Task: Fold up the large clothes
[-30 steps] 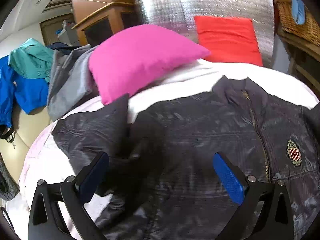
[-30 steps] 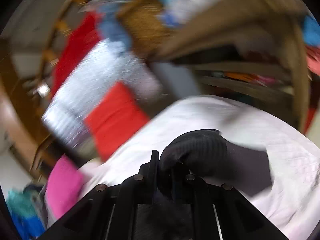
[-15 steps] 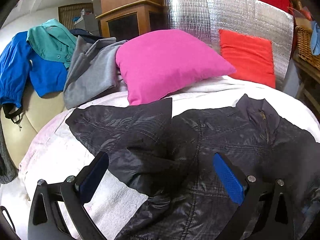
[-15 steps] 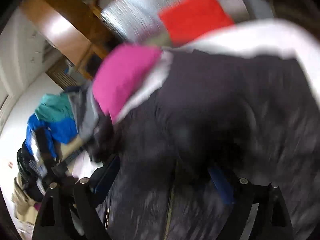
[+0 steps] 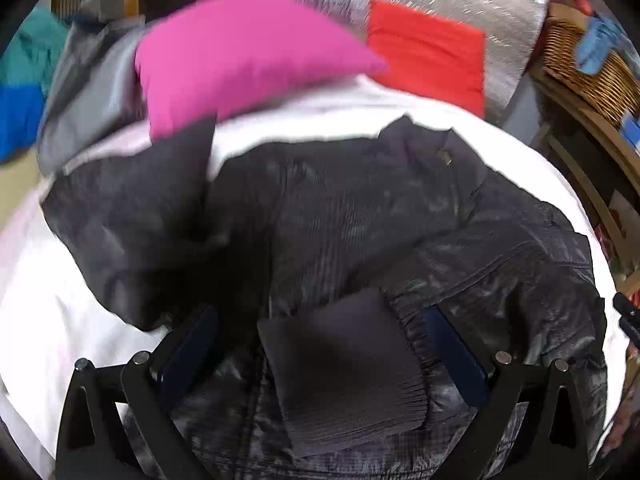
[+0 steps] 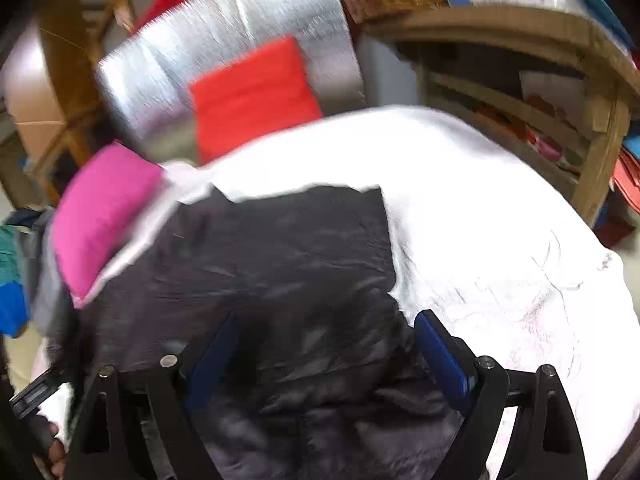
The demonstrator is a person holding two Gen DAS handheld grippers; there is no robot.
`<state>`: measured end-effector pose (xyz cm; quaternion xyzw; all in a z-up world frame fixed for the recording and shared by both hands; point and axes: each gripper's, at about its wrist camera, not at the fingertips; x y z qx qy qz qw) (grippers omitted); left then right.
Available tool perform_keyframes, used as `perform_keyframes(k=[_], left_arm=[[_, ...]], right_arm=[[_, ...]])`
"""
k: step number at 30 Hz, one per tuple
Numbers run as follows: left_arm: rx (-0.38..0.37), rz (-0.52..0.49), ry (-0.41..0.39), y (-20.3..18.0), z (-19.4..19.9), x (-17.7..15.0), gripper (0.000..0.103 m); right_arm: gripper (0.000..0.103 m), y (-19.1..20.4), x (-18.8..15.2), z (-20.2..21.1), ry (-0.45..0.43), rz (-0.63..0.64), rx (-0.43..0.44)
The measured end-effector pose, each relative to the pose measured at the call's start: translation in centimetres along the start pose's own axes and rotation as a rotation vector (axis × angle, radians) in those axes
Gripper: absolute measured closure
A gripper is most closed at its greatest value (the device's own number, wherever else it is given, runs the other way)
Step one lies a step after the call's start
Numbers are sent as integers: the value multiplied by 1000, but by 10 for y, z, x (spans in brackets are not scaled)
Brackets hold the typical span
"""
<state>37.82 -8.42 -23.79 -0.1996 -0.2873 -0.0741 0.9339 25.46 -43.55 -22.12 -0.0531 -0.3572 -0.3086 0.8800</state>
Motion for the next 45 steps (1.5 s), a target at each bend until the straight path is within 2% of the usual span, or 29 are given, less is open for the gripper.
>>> perform_keyframes(k=[5,7,8,9,12,13,22,23,24,25,26,27,30,35,45], left_arm=[[-6,72,51,12,-17,-9,0],[29,48,52,11,-22,-15,10],[49,24,59,10,-25,-18,23],[55,-1,63,7,-29,-20,28],[90,-54,18,2,-25,-21,48],[101,-64,8,1,-24,-21,50],[89,-81,-14,0,-29,-13,48],[92,-90,-26,-1,-28,-12,55],[103,-101,-37,-2,-29,-11,71],[122,-116,-48,-3,-28,-10,80],[132,-124,-62,-4,-26,-9,92],[127,-125,-86,-4,-22,-8,95],[116,-146,-141,-8,-11,-3,98],[198,-244,-233,-21,2,4,100],[265,-205,-282,-5,17,22,101]], right_arm=[[13,20,-2,-3,-34,96,-71],[13,28,-4,0,-58,129,-81],[13,32,-4,2,-74,143,-94],[13,35,-4,3,-89,157,-106],[13,41,-9,13,-111,175,-115],[13,43,-9,14,-117,181,-117],[13,70,-12,26,-203,247,-156],[13,72,-13,26,-210,253,-163],[13,73,-13,27,-214,258,-167],[13,74,-13,27,-218,262,-171],[13,74,-13,28,-220,263,-173],[13,74,-14,29,-223,262,-175],[13,75,-14,30,-231,265,-185],[13,77,-15,29,-241,278,-210],[13,74,-12,10,-198,260,-292]])
Point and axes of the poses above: each gripper's, at about its wrist camera, not at the fingertips, and z roughly against the way its jaws point, y to its left, x to its top, and after that the axes turned 14 degrees about -x, right-handed
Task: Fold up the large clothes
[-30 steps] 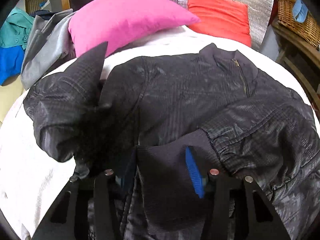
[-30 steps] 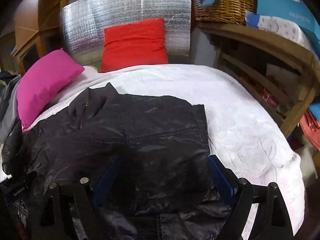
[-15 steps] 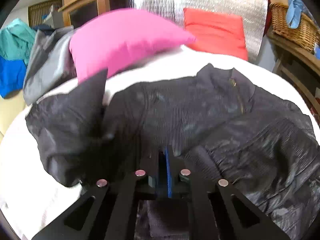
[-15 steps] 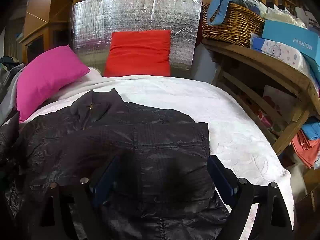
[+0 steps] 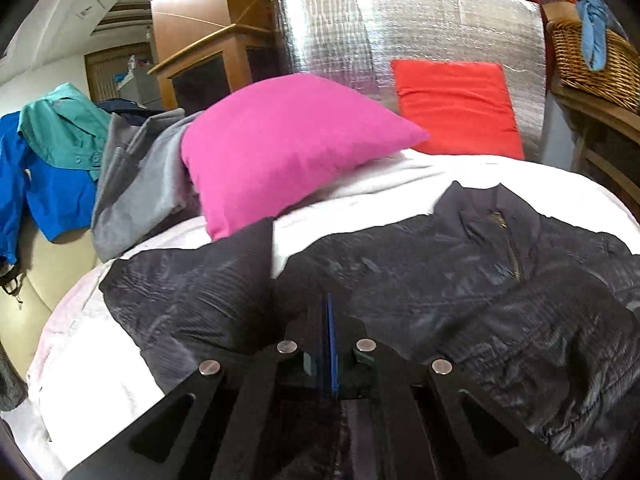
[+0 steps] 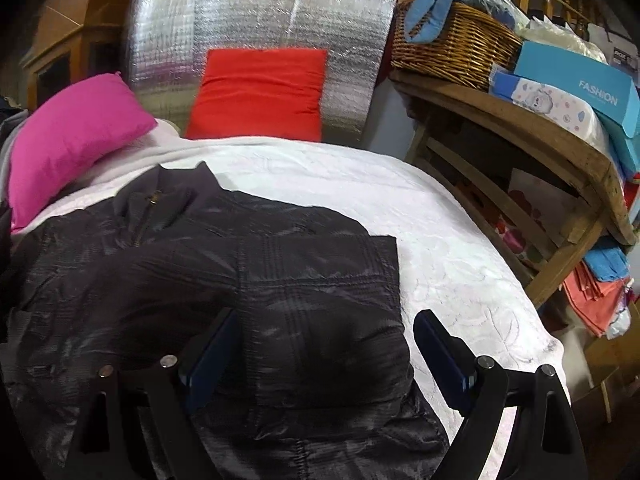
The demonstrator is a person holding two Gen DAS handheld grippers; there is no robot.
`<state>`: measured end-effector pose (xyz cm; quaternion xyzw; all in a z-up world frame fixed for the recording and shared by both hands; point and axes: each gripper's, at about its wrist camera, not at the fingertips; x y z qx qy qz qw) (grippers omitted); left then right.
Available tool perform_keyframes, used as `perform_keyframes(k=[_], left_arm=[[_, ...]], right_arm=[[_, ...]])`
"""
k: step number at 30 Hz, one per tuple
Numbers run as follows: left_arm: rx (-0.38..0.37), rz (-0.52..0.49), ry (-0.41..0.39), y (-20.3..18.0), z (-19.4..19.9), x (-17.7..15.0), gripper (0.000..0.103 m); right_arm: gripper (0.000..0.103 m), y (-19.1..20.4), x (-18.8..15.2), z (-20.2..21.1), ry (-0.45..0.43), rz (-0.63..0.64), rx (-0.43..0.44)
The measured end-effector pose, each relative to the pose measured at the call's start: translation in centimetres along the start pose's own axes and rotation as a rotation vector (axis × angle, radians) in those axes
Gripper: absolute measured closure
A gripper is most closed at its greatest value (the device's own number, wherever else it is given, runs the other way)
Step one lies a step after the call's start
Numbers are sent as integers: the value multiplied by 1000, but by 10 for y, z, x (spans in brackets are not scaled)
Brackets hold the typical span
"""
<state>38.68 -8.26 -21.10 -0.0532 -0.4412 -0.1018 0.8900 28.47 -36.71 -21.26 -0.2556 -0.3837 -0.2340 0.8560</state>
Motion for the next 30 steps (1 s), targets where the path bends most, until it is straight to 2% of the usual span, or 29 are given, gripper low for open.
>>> perform_keyframes(k=[1,3,6,7,9,11,15,16,18,20,22,23,24,25,27,30], left_arm=[[-11,1,22,0,-3,-1,101],[-83,46,113,2,-16,-5,101],[-236,200,266,14,-35,-17,94],[-276,246,313,18,-41,-21,89],[-315,304,374,22,-48,-28,62],[-321,313,388,21,-48,-33,52],[-318,212,377,8,-44,-37,54],[-322,199,361,5,-43,-36,59],[-328,172,334,-2,-40,-36,94],[-331,149,312,-6,-40,-35,96],[-336,142,283,-9,-36,-33,97],[-333,135,263,-10,-32,-31,98],[-325,125,230,-10,-27,-27,98],[-319,115,198,-7,-20,-23,98],[-291,96,132,-4,-12,-14,98],[-265,85,105,1,-8,-7,98]], right_arm=[[13,1,0,-2,7,0,-7],[13,2,-1,-8,26,8,-17],[13,-5,3,-27,82,-15,30],[13,-11,6,-35,96,-36,47],[13,-24,10,-48,102,-91,70],[13,-41,15,-70,125,-153,87],[13,-68,12,-114,245,-301,185],[13,-74,10,-123,280,-350,227],[13,-80,4,-139,343,-419,324],[13,-77,-1,-151,391,-437,383],[13,-74,-3,-149,386,-425,390],[19,-71,-2,-144,366,-403,382],[47,-69,0,-140,356,-384,387],[64,-66,2,-133,347,-359,367],[77,-66,5,-123,316,-349,346],[80,-73,6,-113,304,-379,373]])
Point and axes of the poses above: each gripper's, at about its wrist camera, not at the fingertips, and z roughly against the way its jaws point, y to its left, x to its top, and after that the axes turned 14 degrees about -x, right-handed
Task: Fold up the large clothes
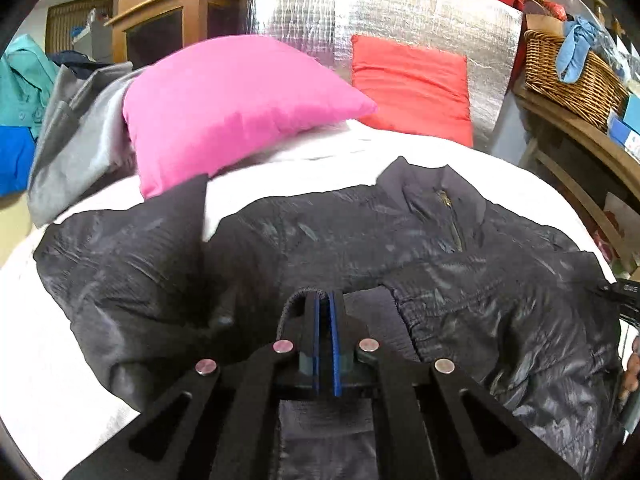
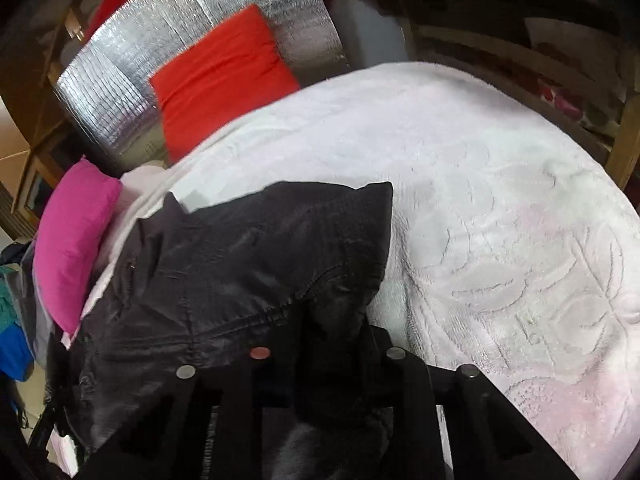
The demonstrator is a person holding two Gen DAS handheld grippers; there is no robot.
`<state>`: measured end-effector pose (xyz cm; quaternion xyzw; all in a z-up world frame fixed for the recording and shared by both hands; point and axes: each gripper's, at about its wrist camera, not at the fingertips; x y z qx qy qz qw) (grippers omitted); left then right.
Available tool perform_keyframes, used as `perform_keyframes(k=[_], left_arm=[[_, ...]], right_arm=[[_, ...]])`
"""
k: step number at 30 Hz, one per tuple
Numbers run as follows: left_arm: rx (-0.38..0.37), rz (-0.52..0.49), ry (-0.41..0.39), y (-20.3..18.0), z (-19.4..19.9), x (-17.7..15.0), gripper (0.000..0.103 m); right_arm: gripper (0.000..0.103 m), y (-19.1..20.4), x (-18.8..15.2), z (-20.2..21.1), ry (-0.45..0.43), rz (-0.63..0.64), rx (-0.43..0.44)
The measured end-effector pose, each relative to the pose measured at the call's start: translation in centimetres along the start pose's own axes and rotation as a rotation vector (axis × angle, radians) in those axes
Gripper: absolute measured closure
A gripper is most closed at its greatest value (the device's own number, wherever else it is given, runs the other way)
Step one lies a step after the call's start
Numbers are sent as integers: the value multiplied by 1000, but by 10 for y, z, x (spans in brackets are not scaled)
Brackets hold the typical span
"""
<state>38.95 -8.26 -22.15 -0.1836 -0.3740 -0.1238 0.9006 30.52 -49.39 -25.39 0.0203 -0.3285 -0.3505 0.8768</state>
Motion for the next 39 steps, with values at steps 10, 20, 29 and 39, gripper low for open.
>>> perform_keyframes(k=[10,20,29,39], left_arm=[[-72,230,191,30,-30,-13,18],[-39,72,28,8,-11,-5,93],[214,-8,-48,26,3,11,98],[99,252,-167,93,66,21,34]], right_arm=[[59,-9,0,-17,130,-32,32],[76,13,-10,-6,58,47,13],[76,11,-13,-11,101,71,-43],[17,21,-1,51,-143,-27,-115]])
Point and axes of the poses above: each gripper's, at about its wrist camera, not at the fingertips, and z roughly against the way its jaws point, y to its left, x to its top, and after that the axes turned 14 degrees about -x, right-handed
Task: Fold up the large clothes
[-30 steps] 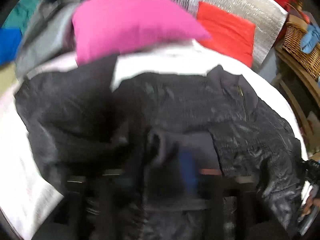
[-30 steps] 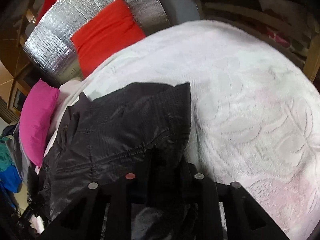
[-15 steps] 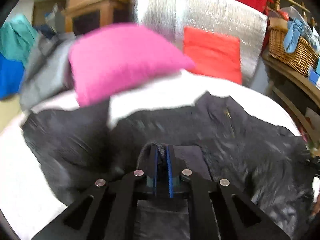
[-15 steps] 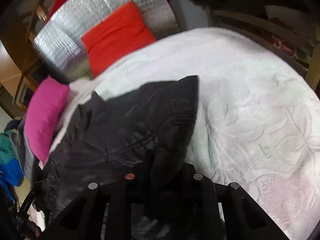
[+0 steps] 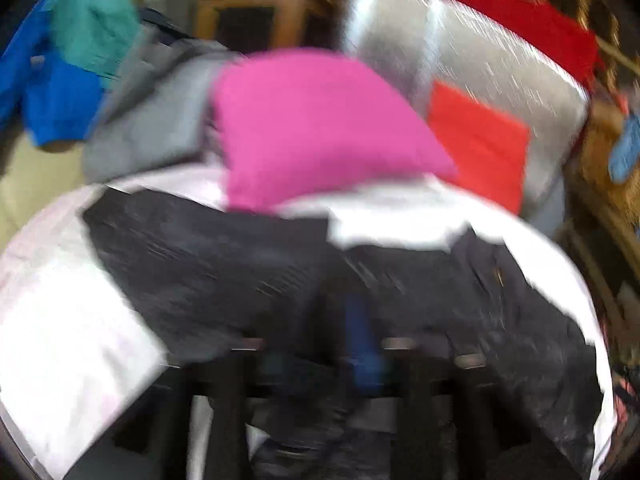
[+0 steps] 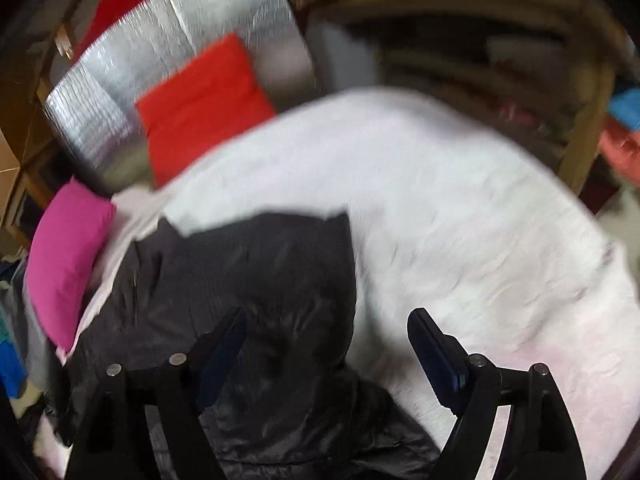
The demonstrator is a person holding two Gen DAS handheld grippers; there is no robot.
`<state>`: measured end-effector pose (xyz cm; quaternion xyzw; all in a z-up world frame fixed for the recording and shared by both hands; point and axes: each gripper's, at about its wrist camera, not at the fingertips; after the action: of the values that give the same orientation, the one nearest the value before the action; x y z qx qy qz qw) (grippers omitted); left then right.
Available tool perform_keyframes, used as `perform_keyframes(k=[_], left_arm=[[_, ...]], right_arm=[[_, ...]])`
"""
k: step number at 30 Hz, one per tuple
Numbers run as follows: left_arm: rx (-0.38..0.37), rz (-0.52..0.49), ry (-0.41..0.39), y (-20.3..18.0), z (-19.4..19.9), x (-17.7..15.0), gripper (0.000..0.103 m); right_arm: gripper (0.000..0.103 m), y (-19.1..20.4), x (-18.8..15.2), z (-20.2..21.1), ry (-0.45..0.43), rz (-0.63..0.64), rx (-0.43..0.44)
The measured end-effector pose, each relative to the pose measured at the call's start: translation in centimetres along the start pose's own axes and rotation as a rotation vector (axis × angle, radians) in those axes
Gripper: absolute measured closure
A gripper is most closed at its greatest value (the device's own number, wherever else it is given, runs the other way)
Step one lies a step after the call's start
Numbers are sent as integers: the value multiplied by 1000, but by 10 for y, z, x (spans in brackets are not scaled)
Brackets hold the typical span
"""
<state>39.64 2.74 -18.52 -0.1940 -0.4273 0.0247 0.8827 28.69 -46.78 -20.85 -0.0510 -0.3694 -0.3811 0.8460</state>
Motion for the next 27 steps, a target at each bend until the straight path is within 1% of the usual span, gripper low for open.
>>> perform_keyframes(k=[1,2,3,4,5,7,8,9,11,13,14,16,17,20,22,23,24,25,27], left_arm=[[40,39,-53,19,15,6,25],[60,67,-81,32,23,10,23],[78,104,-97,49,31,15,23],[88,129,-96,61,33,18,23],[99,172,-88,81,35,20,23],[117,257,-70,115,35,22,23],[129,301,-63,128,32,19,23],[132,346,-55,143,29,18,23],[114,409,-42,159,21,15,23],[85,470,-38,175,15,14,23],[70,499,-40,182,11,12,23],[36,539,-42,194,5,12,23],[19,557,-43,199,0,14,23],[-16,601,-58,211,-10,17,24],[-32,623,-76,218,-13,21,29],[-40,627,-80,222,-15,23,38],[-47,625,-77,225,-18,26,51],[-52,619,-66,228,-22,27,56],[-42,610,-37,238,-34,27,71]], right_arm=[[17,4,-1,5,-19,5,23],[17,12,-4,10,-33,24,70],[18,25,-9,15,-38,57,122],[19,34,-13,18,-39,78,148],[21,46,-20,21,-31,111,185],[34,74,-36,19,13,179,240],[49,86,-42,17,37,206,254],[57,100,-51,12,72,240,266],[58,119,-67,4,116,290,260],[58,137,-84,-11,200,338,211],[58,142,-89,-19,228,350,186],[57,144,-93,-16,203,357,169],[57,146,-93,-16,207,363,162],[56,142,-96,-16,196,348,170],[56,140,-101,-16,167,355,172],[56,142,-105,-14,145,369,164],[56,142,-111,-11,121,392,150],[56,144,-113,-10,111,406,141],[56,149,-116,-13,97,424,119]])
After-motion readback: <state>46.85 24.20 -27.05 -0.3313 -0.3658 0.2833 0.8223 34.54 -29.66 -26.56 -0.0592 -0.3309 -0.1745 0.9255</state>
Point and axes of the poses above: each gripper's, at about its wrist camera, not at the fingertips, and z roughly against the way its jaws point, y to its left, x to its top, and after that the axes turned 14 degrees about -x, right-handed
